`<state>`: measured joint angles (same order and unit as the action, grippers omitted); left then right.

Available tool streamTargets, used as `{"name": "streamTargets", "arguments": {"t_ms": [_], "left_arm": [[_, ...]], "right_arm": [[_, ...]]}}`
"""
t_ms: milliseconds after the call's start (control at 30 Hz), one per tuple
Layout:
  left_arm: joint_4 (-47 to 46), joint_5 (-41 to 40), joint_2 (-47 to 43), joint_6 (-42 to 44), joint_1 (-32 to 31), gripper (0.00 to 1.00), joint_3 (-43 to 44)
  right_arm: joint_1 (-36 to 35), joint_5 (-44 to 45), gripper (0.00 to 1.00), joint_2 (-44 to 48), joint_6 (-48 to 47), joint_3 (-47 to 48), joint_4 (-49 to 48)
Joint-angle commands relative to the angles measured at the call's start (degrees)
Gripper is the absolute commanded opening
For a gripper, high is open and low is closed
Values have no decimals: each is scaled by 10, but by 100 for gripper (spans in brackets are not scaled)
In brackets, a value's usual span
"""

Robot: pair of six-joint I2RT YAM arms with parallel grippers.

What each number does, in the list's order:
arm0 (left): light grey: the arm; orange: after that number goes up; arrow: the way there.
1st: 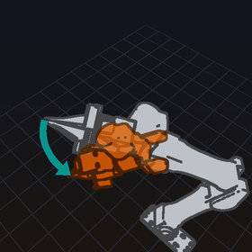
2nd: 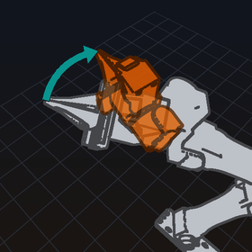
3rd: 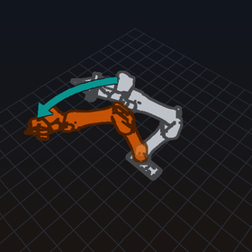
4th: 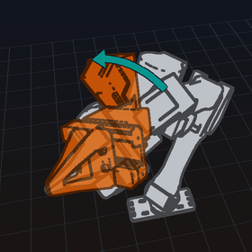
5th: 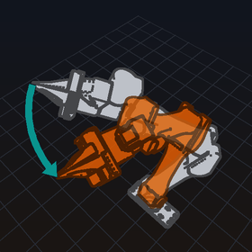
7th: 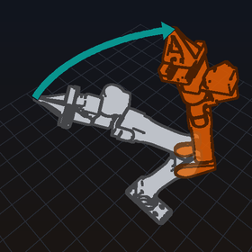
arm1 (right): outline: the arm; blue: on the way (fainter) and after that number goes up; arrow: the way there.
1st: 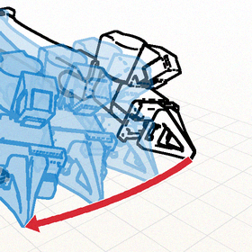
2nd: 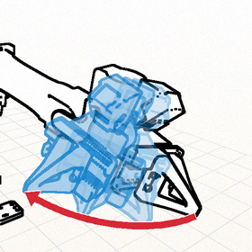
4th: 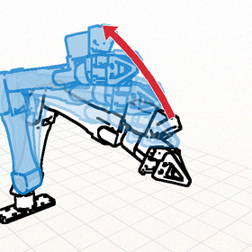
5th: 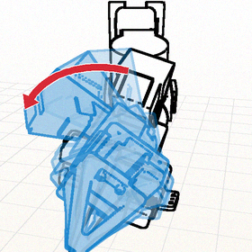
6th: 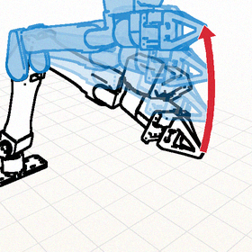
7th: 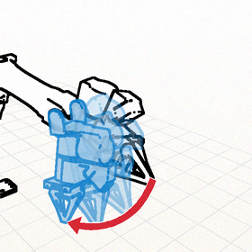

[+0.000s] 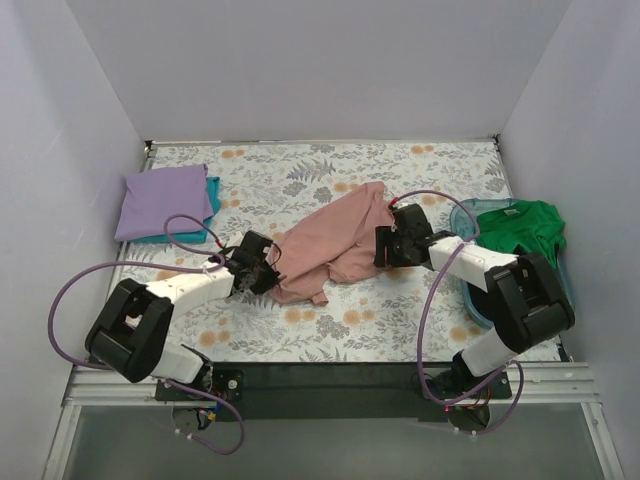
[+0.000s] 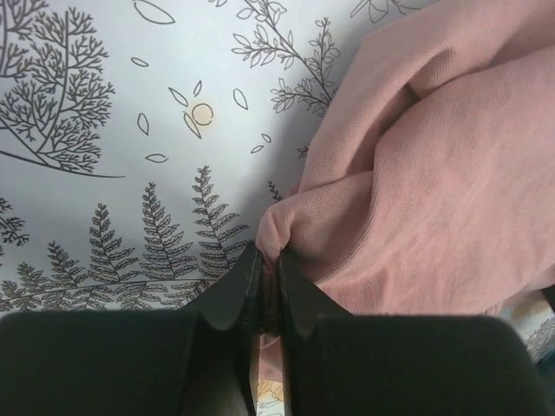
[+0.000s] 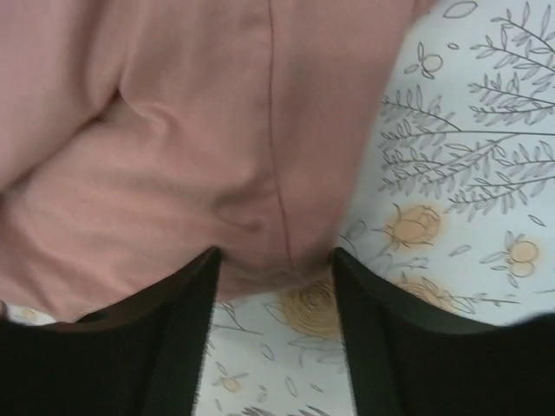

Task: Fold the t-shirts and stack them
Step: Flatten the tshirt out

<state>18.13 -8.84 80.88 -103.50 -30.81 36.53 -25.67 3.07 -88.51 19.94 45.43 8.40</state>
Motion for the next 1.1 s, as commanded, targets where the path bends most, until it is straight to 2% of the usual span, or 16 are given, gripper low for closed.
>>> {"name": "streamTargets", "arguments": {"t_ms": [0,33,100,233,267,433,567,633,833,1067], "left_arm": [[14,8,2,25,-1,0,0],[16,-2,-8,28,-1,0,0],[26,-15,-57,34,0,0,1],[73,-86,-166,34,-1,0,27],[88,-108,-192,32,-3,0,35],[123,-119,-340,40,-7,0,78],[145,-110,-404,57,-9,0,147],[154,-100,-419,66,-9,0,183],[145,-57,-462,105,-10,0,320],[139,8,-445,139,-9,0,455]], "right_arm": [[-16,34,57,-27,30,22,-26],[-17,37,43,-26,35,19,-26],[-26,50,2,-11,42,12,-25],[-39,74,1,74,42,-3,-11],[-39,85,1,120,43,-3,-5],[-47,98,1,308,34,11,42],[-48,98,1,414,14,83,122],[-48,91,1,452,10,155,157],[-48,-2,1,499,-4,324,214],[-48,-119,1,479,-3,452,228]]}}
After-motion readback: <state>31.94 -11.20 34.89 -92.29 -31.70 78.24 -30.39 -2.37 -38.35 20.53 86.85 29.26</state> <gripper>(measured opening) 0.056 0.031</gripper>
